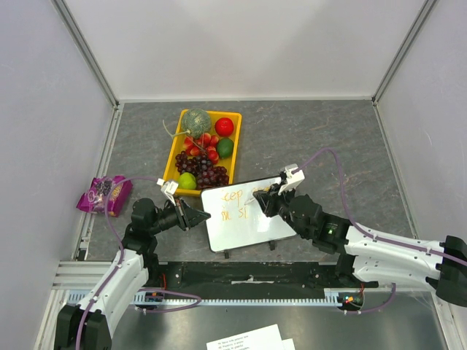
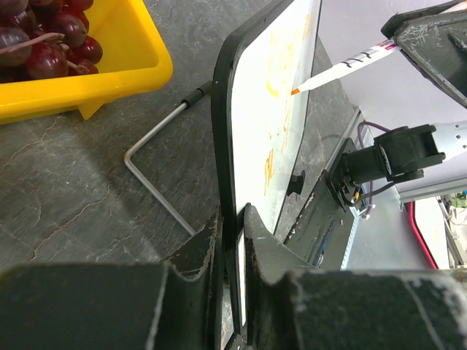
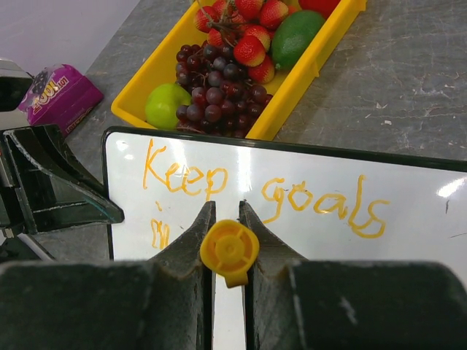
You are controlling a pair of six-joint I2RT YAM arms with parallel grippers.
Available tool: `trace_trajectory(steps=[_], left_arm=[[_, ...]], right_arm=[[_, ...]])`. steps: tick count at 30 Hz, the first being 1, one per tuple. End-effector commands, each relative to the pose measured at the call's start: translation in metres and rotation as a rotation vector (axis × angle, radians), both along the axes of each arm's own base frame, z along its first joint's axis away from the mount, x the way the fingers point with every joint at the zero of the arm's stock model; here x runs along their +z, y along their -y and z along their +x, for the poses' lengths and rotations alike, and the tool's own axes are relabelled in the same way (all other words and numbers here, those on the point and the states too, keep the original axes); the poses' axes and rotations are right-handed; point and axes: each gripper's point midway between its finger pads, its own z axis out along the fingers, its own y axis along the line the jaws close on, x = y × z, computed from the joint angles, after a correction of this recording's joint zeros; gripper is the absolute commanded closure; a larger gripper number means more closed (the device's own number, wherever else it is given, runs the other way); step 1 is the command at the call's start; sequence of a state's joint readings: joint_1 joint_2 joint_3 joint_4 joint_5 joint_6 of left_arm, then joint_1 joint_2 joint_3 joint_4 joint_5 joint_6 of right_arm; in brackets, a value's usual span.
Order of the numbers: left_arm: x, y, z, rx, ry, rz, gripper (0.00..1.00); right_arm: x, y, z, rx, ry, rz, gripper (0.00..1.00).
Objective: Write a sentence on the whiteboard
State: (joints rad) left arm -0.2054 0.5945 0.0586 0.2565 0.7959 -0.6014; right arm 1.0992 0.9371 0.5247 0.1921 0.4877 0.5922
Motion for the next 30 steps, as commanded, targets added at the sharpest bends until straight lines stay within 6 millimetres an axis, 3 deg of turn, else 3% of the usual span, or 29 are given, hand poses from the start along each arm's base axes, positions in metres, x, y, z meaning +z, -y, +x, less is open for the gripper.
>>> trace_trajectory(steps=[1,11,21,30], left_arm=[[0.004,-0.002,0.007,0.019,0.063,0.016,0.98],[0.004,-0.002,0.006,0.016,0.060,0.015,0.98],[0.004,-0.003,0.007,0.020,0.063,0.017,0.98],[0.004,-0.002,0.007,0.019,0.063,0.017,0.98]], right_arm=[[0.007,0.005,0.008,-0.044,0.019,0.018,1.00],[0.025,0.020,-0.001,-0.041,0.038,0.063,1.00],[-0.002,0.024,-0.007,-0.031,-0.010,0.015,1.00],[-0.013,0.022,-0.004,-0.037,-0.019,-0.020,1.00]])
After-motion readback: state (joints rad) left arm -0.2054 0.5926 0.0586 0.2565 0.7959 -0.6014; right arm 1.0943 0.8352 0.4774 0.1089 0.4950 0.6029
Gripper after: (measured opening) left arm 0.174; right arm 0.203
